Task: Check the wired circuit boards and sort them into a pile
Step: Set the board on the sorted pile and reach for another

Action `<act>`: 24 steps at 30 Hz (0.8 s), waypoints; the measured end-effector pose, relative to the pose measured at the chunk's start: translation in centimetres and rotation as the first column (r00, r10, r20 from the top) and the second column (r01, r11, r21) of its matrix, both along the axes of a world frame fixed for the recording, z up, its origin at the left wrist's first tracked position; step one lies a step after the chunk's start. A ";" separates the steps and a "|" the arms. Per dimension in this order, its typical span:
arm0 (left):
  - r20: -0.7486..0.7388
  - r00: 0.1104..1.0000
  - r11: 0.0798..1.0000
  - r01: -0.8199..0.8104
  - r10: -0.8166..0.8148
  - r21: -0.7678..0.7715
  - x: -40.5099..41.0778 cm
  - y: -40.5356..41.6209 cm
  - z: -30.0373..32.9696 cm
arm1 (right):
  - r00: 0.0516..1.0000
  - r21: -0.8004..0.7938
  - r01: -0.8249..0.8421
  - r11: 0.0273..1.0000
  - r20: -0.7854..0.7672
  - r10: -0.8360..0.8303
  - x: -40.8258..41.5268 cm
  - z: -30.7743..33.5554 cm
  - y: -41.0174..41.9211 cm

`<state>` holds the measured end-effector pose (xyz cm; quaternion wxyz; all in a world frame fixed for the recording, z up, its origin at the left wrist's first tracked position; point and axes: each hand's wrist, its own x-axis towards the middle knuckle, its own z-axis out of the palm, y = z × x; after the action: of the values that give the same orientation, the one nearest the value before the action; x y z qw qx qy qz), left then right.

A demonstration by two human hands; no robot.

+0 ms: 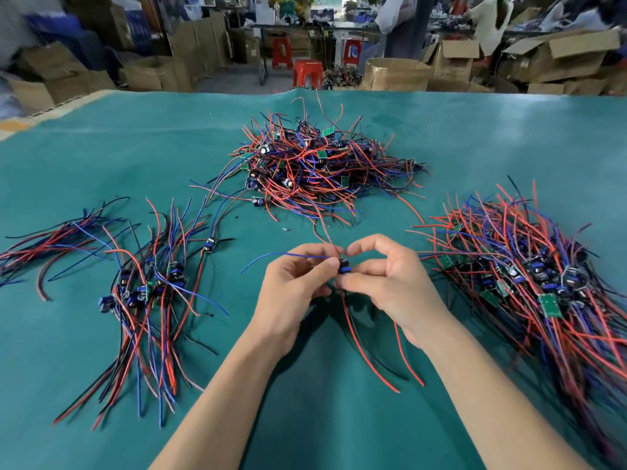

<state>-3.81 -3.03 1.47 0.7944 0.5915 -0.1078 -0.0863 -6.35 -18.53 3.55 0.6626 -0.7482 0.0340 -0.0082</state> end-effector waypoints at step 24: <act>0.163 0.968 0.952 0.143 -0.191 0.271 -0.4 -0.6 -0.3 | 0.997 0.220 -0.024 0.975 -0.060 0.038 0.0 0.2 -0.5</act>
<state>-4.25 -3.60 1.15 0.6870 0.6838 -0.2197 -0.1108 -6.33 -19.07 3.77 0.7398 -0.6708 0.0443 0.0298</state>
